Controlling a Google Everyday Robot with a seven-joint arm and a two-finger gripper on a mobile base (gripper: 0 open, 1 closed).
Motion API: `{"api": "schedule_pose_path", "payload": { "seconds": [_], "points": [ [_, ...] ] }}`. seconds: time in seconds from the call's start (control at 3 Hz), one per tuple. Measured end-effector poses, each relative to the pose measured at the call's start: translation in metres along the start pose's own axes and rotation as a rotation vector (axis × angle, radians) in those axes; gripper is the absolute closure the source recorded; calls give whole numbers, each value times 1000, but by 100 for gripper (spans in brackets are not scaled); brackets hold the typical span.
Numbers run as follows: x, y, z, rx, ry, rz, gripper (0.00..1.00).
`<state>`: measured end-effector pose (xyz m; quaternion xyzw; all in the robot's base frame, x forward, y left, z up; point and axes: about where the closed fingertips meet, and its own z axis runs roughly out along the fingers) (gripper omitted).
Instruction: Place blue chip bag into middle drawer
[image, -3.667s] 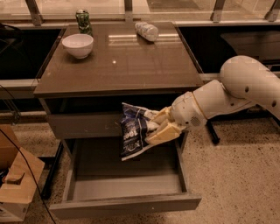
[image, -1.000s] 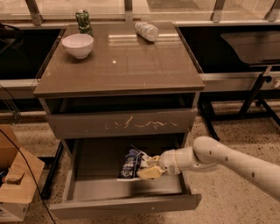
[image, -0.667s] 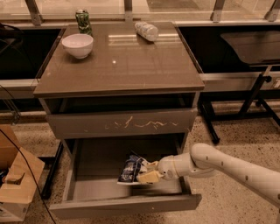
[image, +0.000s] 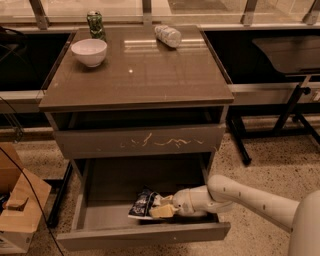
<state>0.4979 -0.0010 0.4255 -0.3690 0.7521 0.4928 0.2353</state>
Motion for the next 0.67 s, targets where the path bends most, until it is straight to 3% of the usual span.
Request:
{"api": "schedule_pose_path", "payload": {
  "seconds": [0.67],
  "points": [
    [4,0,3,-6,-1,7,5]
  ]
}}
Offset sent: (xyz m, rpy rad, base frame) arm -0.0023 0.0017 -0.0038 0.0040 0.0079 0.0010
